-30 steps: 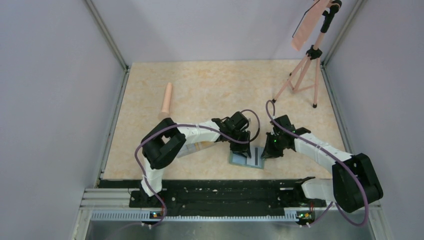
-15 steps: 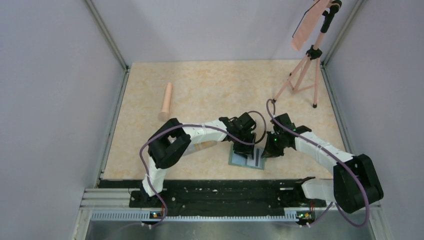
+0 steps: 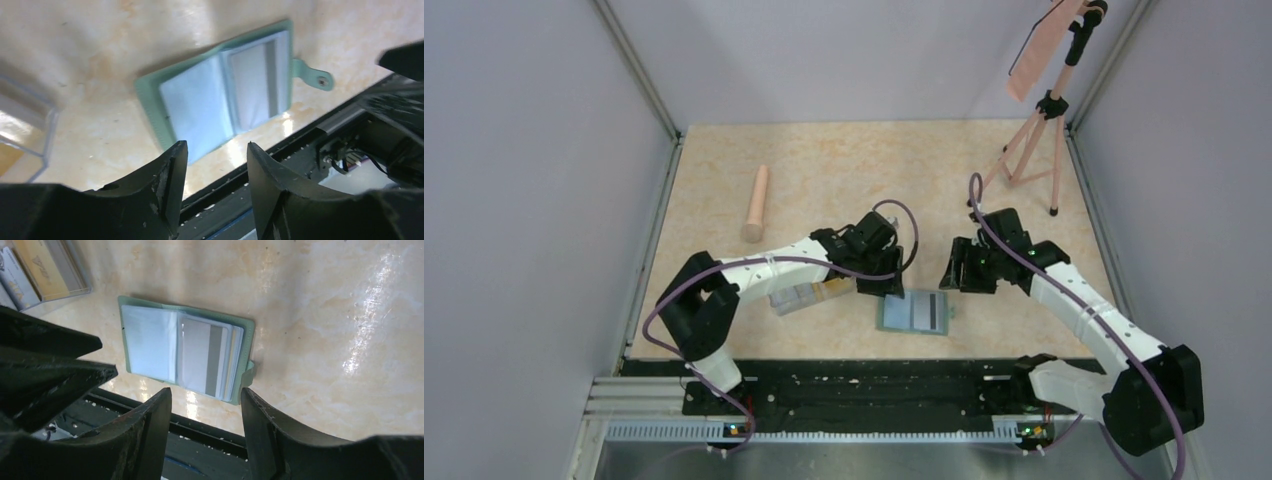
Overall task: Put the credit cards into the card holder
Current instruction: Close the card holder at the center of the board.
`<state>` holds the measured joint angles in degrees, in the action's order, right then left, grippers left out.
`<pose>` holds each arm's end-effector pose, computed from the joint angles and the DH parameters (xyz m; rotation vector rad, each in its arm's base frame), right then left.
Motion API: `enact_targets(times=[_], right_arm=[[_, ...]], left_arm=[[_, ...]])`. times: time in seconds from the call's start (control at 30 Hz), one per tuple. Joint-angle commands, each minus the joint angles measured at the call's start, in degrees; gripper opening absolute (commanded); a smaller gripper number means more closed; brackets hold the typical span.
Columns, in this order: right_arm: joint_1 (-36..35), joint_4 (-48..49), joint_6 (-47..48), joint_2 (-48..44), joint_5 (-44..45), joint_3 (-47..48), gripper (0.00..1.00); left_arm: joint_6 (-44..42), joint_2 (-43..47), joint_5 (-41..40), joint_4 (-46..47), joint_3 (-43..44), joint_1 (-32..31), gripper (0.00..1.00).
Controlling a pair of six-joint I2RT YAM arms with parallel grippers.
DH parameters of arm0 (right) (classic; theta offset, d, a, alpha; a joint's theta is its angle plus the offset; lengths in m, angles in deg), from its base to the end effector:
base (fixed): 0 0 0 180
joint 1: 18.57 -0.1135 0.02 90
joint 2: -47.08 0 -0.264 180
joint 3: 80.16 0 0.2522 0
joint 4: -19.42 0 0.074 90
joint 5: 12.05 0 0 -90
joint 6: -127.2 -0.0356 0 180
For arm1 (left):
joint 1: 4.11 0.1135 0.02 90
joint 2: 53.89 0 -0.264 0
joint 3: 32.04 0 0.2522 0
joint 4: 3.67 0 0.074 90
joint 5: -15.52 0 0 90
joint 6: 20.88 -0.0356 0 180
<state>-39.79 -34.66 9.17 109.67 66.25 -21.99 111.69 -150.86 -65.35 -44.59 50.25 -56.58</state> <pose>0.1902 0.0816 0.2356 0.0816 2.6697 0.5624 0.2134 -0.2871 0.2216 0.3046 2.7304 -0.7751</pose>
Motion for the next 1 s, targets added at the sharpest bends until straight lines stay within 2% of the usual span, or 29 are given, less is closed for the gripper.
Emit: enact_targets(times=[0.0,0.07,0.2,0.43,0.7,0.97], right_arm=[[0.0,0.2,2.2,-0.1,-3.0,2.4,0.51],[-0.4,2.2,1.9,0.2,-5.7,1.6,0.44],[-1.2,10.1,-0.1,2.4,-14.6,-3.2,0.21],[-2.3,10.7,-1.8,6.0,-8.4,-6.8,0.0],[-2.3,9.6,-4.1,8.4,-2.7,-9.9,0.0],[-2.3,9.1,-3.8,9.0,-0.9,-10.3,0.0]], left_arm=[[2.0,1.8,0.3,1.1,-5.1,2.3,0.53],[2.6,2.0,0.3,1.1,-6.7,3.0,0.53],[3.2,0.9,-0.4,-0.9,-7.5,3.9,0.54],[3.5,-4.3,1.1,-1.7,-5.6,4.0,0.54],[6.2,-4.7,6.0,5.7,-7.3,4.0,0.54],[8.8,-2.3,9.3,13.5,-11.0,4.0,0.52]])
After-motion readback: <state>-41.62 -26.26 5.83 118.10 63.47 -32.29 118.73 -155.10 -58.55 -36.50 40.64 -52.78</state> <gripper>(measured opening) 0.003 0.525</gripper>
